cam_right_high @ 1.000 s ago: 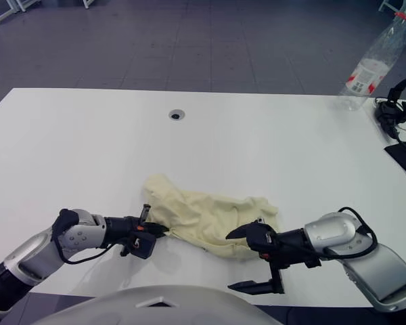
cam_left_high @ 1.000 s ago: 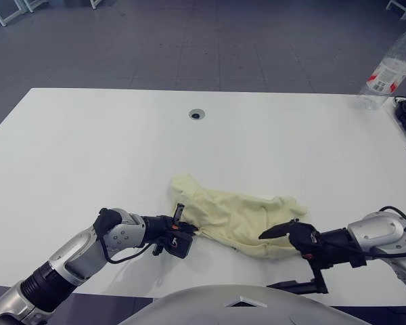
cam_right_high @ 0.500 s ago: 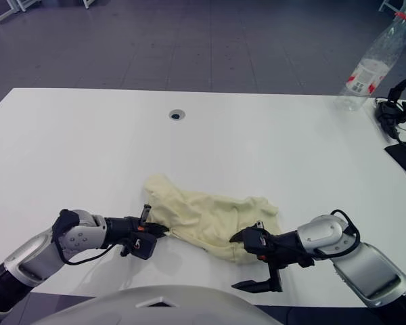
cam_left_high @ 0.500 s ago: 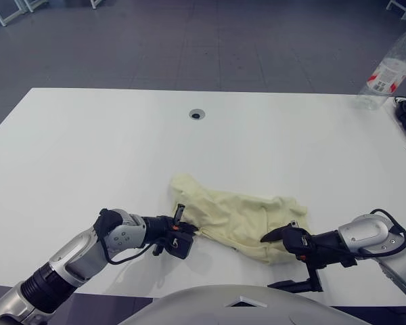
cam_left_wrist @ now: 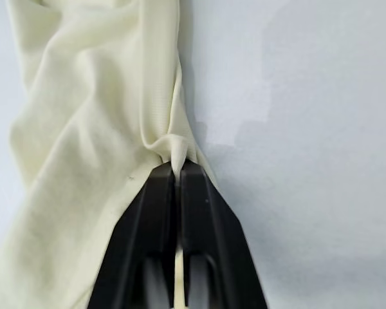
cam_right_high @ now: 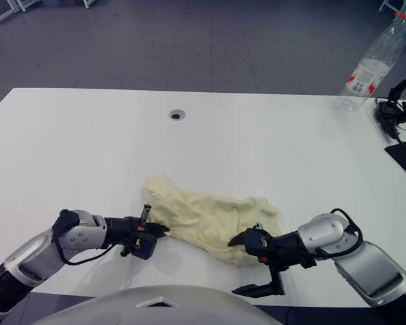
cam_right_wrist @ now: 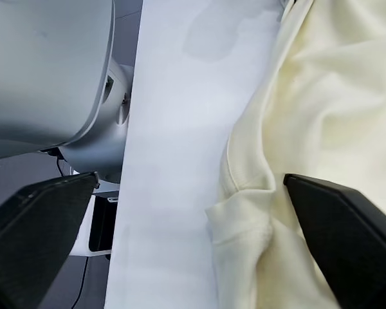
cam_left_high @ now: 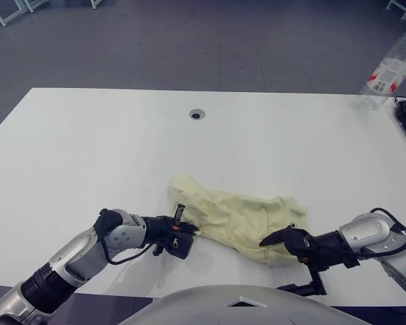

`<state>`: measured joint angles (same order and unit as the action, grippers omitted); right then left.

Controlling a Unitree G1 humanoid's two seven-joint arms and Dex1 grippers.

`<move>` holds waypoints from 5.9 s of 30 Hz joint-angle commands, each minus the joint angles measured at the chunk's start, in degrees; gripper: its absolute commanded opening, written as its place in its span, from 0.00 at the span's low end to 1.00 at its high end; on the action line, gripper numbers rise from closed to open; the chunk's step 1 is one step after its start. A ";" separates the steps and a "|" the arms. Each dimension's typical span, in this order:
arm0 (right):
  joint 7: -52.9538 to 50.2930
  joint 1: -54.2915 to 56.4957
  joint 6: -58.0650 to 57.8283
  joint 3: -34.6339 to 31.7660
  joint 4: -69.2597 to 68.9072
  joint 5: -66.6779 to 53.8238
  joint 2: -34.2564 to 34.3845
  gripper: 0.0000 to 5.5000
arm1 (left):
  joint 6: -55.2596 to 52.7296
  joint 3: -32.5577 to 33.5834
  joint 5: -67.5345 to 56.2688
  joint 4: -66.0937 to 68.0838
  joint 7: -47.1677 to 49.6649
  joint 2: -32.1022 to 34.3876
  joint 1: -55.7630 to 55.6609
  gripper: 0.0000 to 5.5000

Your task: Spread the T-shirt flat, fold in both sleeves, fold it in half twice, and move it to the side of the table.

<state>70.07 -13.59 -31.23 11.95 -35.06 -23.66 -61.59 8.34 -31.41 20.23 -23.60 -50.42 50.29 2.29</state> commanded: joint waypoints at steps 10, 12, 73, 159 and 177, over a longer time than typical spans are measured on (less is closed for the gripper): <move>1.62 -0.79 0.40 -0.69 -0.12 -0.47 -2.02 0.98 | -6.08 -3.19 6.73 6.01 -3.96 1.80 4.11 0.00; 2.11 -1.09 -0.01 -1.21 -0.64 -1.17 -2.58 0.98 | -6.00 -3.12 6.71 6.08 -3.97 1.93 4.11 0.00; -0.64 0.34 6.95 -14.12 3.00 -3.72 -0.14 0.01 | -9.54 10.71 -18.68 -6.55 -6.92 2.82 5.80 0.00; -8.99 -6.47 40.09 -19.67 9.69 14.31 -10.89 0.01 | 14.04 5.13 -33.33 3.86 -6.55 33.50 2.53 0.00; 1.52 -33.70 32.61 -27.44 -3.86 26.90 -4.38 0.01 | -1.50 9.14 -24.55 -15.13 -3.71 30.83 21.97 0.00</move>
<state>71.96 -47.89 2.48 -14.97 -40.34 0.49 -66.06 8.36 -23.01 -7.14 -40.20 -53.25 81.36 23.22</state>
